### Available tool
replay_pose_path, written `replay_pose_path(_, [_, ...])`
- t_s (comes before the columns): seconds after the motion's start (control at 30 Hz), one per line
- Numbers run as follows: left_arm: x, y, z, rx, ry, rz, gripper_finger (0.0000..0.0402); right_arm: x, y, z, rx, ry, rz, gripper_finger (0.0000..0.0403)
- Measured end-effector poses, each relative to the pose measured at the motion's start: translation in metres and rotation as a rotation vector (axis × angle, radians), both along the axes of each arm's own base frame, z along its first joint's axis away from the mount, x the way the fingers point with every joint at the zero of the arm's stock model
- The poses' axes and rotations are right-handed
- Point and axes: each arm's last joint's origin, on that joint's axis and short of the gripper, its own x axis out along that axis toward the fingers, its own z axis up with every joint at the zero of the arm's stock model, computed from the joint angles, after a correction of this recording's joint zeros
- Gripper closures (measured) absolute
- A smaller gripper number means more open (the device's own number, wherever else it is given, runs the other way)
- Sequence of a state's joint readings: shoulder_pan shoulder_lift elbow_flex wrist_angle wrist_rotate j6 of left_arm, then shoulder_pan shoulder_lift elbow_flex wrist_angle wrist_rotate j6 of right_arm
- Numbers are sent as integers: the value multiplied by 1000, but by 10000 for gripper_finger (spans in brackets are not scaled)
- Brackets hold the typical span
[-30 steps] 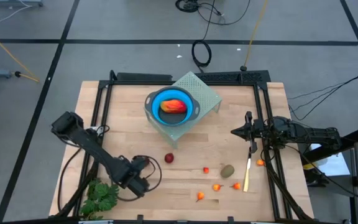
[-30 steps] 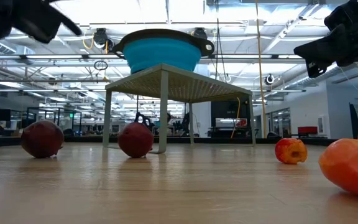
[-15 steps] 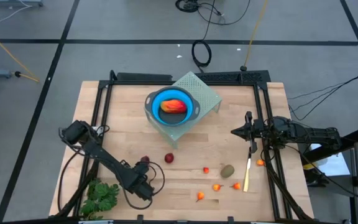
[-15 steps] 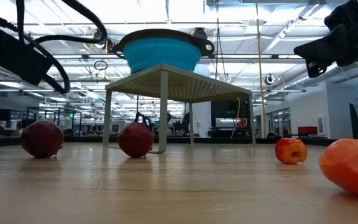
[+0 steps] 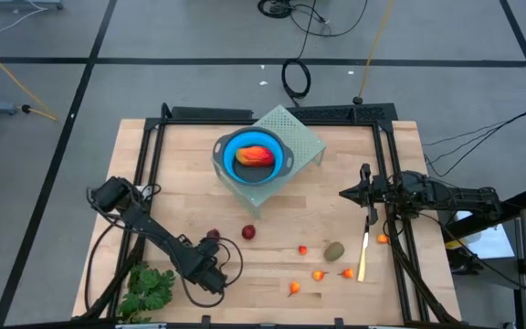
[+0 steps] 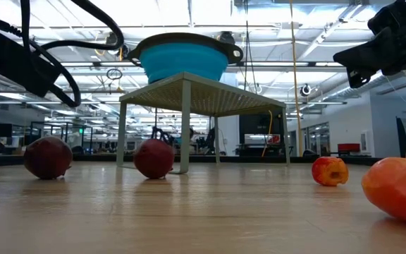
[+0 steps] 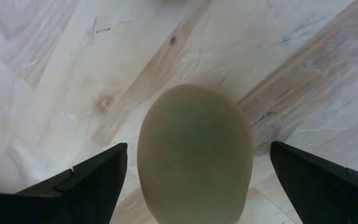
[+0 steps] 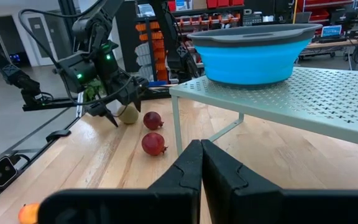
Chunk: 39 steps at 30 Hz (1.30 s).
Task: Pick & Place Fruit
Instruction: Put the kiwi into the collapsible colander on the shelf
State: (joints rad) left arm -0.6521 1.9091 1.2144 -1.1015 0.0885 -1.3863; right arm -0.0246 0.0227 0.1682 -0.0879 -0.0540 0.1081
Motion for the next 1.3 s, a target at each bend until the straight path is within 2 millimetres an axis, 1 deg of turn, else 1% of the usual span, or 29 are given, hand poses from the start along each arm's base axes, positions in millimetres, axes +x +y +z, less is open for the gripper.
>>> replay_pose_path(0.1, [0, 0, 0, -9, 7, -5, 9, 0, 0, 0, 0, 0, 0, 403])
replay_pose_path(0.17, [0, 0, 0, -9, 7, -5, 20, 0, 0, 0, 0, 0, 0, 403])
replay_pose_path(0.53, [-2, 0, -1, -26, 47, 16, 150, 0, 0, 0, 0, 1, 0, 403])
replay_pose_path(0.67, [-3, 0, -1, -23, 47, 22, 188, 0, 0, 0, 0, 1, 0, 403])
replay_pose_path(0.73, [-3, 0, -1, -23, 47, 22, 200, 0, 0, 0, 0, 0, 0, 403])
replay_pose_path(0.83, [-2, 0, -1, -23, 46, 22, 204, 0, 0, 0, 0, 0, 0, 403])
replay_pose_path(1.0, [-2, 0, -1, -22, 42, 22, 187, 0, 0, 0, 0, 0, 0, 403])
replay_pose_path(1.1, [-2, 0, -1, -23, 38, 21, 194, 0, 0, 0, 0, 0, 0, 403])
replay_pose_path(1.2, [-2, 0, 4, -30, 9, 19, 207, 0, 0, 0, 0, 0, 0, 403])
replay_pose_path(1.3, [-2, 2, 15, -19, -48, 14, 209, 0, 0, 0, 0, 0, 0, 403])
